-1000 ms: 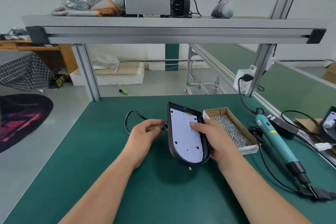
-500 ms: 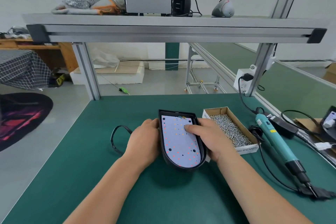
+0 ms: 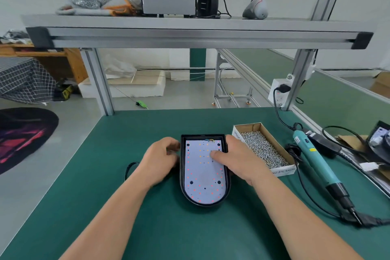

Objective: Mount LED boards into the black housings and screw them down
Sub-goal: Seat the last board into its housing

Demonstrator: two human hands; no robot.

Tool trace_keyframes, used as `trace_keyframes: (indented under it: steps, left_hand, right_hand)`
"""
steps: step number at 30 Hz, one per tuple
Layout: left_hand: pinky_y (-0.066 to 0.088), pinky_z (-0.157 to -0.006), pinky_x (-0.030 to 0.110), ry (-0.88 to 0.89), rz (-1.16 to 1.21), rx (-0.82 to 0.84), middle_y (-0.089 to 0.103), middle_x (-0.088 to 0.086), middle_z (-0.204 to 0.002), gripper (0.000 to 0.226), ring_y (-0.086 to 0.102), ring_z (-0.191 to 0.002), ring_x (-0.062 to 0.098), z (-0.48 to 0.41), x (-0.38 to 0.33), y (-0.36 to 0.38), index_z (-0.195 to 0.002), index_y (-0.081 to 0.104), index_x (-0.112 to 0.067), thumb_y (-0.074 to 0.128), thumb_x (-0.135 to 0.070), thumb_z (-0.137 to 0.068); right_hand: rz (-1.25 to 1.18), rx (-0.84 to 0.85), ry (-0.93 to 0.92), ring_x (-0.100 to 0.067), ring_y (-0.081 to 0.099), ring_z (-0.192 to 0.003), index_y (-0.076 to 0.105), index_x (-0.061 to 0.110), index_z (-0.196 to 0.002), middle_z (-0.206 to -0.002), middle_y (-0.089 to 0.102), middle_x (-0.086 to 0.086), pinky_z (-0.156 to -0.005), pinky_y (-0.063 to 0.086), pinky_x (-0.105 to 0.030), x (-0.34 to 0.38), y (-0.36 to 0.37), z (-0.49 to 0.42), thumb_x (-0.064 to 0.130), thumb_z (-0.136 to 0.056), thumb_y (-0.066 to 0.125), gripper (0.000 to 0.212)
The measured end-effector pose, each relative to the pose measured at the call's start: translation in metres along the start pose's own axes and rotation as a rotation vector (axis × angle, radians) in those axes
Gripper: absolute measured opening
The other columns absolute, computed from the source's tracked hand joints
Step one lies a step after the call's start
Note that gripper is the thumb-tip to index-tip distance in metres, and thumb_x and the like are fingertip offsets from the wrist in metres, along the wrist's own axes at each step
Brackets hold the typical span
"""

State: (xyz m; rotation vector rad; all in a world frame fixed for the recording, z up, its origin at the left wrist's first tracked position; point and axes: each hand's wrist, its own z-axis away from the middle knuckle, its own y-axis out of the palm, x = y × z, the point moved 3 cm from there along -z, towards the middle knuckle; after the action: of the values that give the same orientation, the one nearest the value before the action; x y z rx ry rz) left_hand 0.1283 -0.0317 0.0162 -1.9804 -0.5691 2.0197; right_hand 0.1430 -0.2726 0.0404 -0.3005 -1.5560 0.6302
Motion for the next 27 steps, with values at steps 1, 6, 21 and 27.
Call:
trace_keyframes:
  steps: [1,6,21,27]
  left_hand:
    - [0.062,-0.089,0.045,0.003,0.053,-0.025,0.078,0.000,-0.110,0.040,0.075,-0.094,0.020,0.001,-0.002,0.002,-0.113,0.072,-0.030,0.054,-0.003,-0.091]
    - [0.047,-0.097,0.024,0.084,0.074,0.014,0.070,-0.026,-0.112,0.050,0.061,-0.106,-0.014,0.010,-0.011,0.013,-0.132,0.064,-0.045,0.060,-0.063,-0.086]
    - [0.052,-0.100,0.036,0.114,-0.263,-0.046,0.065,-0.025,-0.118,0.042,0.063,-0.109,0.002,0.019,-0.027,0.024,-0.137,0.058,-0.043,0.066,-0.048,-0.096]
    - [0.047,-0.102,0.032,0.157,-0.223,-0.040,0.060,-0.023,-0.131,0.050,0.057,-0.120,0.000,0.021,-0.030,0.025,-0.145,0.056,-0.041,0.066,-0.049,-0.097]
  right_hand:
    - [0.089,0.004,-0.002,-0.014,0.066,-0.104,0.059,0.018,-0.118,-0.113,0.068,0.005,-0.092,0.055,-0.036,0.001,-0.002,-0.001,0.033,-0.097,0.070,0.028]
    - [0.132,0.135,0.052,-0.024,0.075,-0.076,0.060,0.022,-0.118,-0.104,0.071,0.000,-0.054,0.062,-0.039,-0.005,-0.007,0.000,0.038,-0.092,0.071,0.032]
    - [0.619,-0.117,-0.126,-0.023,0.061,-0.074,0.055,0.020,-0.094,-0.082,0.064,0.000,-0.067,0.047,-0.036,0.027,-0.064,0.026,0.054,-0.097,0.053,0.034]
    - [0.544,-0.515,-0.084,-0.018,0.063,-0.087,0.069,0.031,-0.101,-0.096,0.070,0.009,-0.078,0.048,-0.036,-0.008,-0.144,0.059,0.050,-0.098,0.055,0.025]
